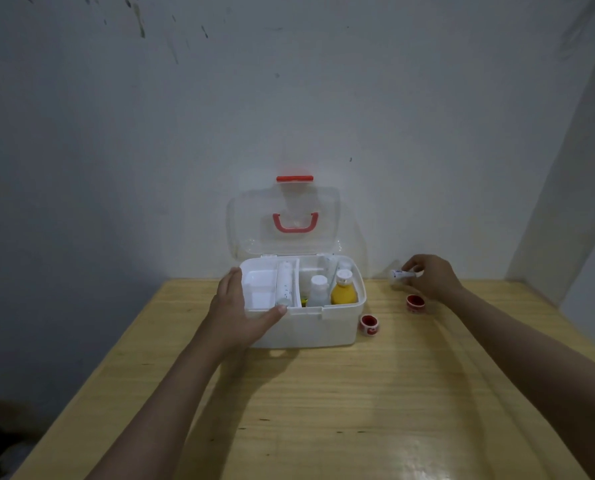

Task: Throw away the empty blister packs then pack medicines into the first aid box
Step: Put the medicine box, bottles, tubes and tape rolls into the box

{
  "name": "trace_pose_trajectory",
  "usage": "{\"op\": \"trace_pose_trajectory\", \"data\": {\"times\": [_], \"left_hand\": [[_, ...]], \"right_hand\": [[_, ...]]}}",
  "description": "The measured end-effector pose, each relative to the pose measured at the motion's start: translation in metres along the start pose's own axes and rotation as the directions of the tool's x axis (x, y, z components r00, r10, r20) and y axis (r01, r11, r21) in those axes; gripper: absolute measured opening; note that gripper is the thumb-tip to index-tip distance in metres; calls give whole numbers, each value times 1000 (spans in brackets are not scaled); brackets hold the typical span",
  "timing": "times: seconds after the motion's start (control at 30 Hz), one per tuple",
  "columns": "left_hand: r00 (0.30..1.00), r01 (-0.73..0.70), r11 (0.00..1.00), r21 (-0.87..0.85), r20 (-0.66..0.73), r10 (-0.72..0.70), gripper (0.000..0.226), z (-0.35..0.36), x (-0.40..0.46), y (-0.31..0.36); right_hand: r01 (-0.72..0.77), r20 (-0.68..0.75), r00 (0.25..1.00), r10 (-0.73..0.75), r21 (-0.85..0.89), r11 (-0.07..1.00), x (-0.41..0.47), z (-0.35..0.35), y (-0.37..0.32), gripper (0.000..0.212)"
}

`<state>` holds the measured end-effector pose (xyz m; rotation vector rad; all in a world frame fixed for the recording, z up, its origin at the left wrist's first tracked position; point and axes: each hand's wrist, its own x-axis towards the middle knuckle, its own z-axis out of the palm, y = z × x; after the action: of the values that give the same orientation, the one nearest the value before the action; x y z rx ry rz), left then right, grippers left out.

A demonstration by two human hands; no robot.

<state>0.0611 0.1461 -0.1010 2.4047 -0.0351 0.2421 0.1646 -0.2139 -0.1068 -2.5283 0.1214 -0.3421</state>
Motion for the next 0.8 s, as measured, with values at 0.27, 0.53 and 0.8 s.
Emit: {"op": "trace_pose_trajectory", "data": {"times": [0.27, 0.53, 0.8], "left_hand": [[1000, -14, 1000, -28, 5, 14, 111, -3, -1, 0], [1000, -4, 999, -53, 29, 5, 114, -6, -6, 7], [999, 20, 992, -122, 46, -15, 118, -6, -8, 6]], "right_hand": [[265, -109, 962, -249, 168, 950, -38, -44, -73, 25], [507, 21, 860, -510, 72, 859, -78, -40, -181, 27], [575, 333, 780, -530, -47, 817, -87, 20, -233, 27]]}}
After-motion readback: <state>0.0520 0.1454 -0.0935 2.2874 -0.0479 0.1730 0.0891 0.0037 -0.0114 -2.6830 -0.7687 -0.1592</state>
